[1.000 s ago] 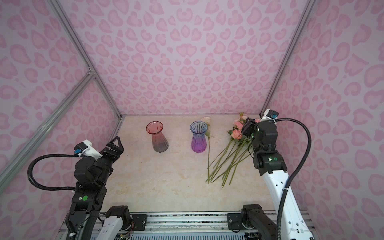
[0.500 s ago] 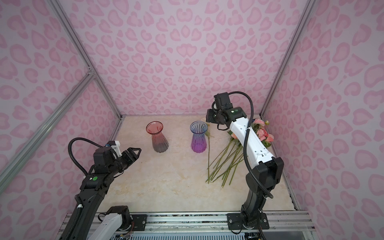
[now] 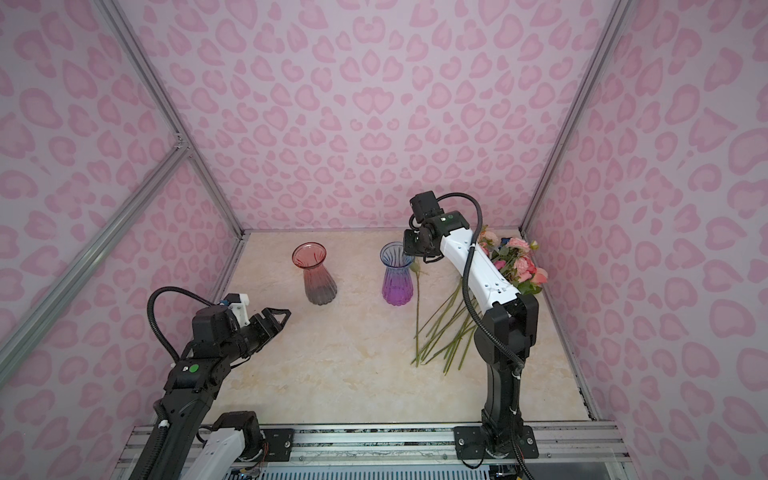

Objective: Arrange the flowers into the vase

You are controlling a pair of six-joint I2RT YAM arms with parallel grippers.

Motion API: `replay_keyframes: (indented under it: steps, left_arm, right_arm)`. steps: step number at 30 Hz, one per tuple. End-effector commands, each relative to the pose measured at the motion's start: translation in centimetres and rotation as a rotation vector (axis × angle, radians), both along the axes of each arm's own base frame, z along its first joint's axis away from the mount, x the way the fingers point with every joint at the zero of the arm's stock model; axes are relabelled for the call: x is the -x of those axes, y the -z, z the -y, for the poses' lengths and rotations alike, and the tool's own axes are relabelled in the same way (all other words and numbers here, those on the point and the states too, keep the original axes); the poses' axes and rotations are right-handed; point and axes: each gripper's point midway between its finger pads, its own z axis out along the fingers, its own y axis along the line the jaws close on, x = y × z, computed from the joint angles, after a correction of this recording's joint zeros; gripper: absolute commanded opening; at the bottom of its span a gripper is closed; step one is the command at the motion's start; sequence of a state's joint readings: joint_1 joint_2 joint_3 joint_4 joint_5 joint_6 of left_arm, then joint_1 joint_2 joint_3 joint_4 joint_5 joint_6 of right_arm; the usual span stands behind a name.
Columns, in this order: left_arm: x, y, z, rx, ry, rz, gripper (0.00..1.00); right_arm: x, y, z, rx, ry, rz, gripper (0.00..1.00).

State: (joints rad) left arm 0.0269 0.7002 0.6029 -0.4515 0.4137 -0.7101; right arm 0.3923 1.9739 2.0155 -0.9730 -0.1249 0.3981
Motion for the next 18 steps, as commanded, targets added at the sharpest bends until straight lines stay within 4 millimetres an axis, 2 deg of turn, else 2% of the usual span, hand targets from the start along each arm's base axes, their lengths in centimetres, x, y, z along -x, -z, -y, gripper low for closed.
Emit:
replay_keyframes:
  steps: [1,8,18]
  left_arm:
    - [-0.4,-0.7,0.3,0.007,0.019,0.025,0.80]
    - [-0.5,0.1,0.1,-0.001,0.014,0.012,0.81]
    - [-0.4,0.5,0.0,-0.015,0.014,0.005,0.81]
  right_arm:
    - [0.3,1.3,-0.2,0.009,-0.010,-0.044,0.39]
    - [0.0,1.9,-0.8,0.006,-0.010,-0.062,0.27]
    - [1.0,2.6,-1.6,0.000,-0.051,-0.107,0.07]
